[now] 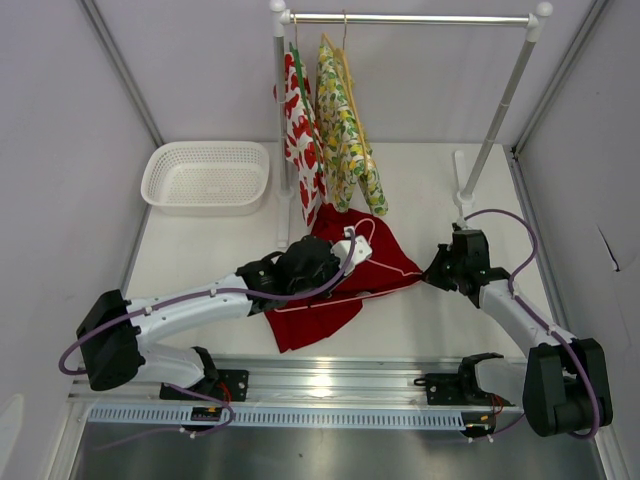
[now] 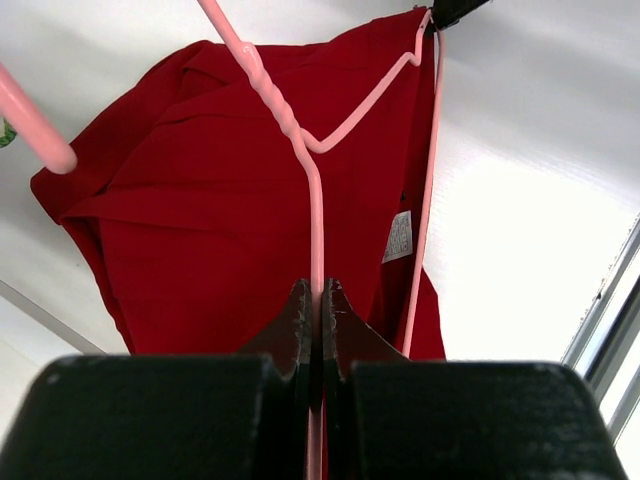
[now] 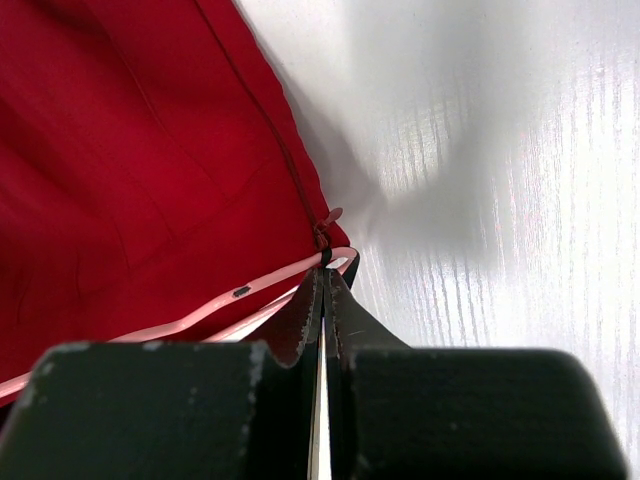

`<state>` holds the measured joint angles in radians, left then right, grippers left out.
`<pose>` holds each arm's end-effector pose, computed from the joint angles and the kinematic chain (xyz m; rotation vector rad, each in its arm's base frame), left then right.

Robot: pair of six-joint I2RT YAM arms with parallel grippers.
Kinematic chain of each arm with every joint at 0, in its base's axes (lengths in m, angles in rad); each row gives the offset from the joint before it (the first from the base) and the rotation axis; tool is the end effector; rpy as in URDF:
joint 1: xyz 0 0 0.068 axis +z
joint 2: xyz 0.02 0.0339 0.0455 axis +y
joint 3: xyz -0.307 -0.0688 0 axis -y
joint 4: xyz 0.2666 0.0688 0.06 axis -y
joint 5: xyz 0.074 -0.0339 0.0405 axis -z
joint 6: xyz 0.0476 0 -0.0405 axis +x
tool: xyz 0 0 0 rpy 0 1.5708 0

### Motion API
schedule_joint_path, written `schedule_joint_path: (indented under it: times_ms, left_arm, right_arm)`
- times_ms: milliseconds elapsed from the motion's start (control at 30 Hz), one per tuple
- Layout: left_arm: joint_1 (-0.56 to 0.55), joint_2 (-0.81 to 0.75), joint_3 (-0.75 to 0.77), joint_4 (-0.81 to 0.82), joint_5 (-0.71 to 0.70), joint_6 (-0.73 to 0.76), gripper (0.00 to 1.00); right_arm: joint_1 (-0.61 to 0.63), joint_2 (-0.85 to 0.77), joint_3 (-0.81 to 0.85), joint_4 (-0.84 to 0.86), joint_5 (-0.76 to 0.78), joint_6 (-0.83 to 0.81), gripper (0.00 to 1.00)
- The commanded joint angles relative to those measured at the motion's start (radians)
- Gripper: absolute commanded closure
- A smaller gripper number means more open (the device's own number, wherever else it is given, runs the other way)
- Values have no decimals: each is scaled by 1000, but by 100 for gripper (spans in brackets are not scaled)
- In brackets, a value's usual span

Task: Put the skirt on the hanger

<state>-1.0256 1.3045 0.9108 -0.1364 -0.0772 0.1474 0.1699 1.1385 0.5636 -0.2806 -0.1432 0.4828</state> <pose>0.1656 -0.2659 0.3014 1.1398 1.8005 -0.4445 0.2228 0.0451 0.2062 0.3193 2.4489 0.4635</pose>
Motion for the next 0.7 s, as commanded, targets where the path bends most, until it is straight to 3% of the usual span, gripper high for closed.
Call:
schedule_joint_path:
  times_ms: [0, 467, 667]
  left_arm:
    - [-8, -10, 31, 109, -29, -28, 100]
    - [2, -17, -13, 257, -119, -130, 100]
    - [27, -56, -67, 330, -90, -175, 100]
  right_arm:
    - [13, -14, 36, -12, -18, -21, 100]
    - [31, -14, 51, -57, 2, -42, 100]
    - [26, -6, 55, -74, 11, -55, 100]
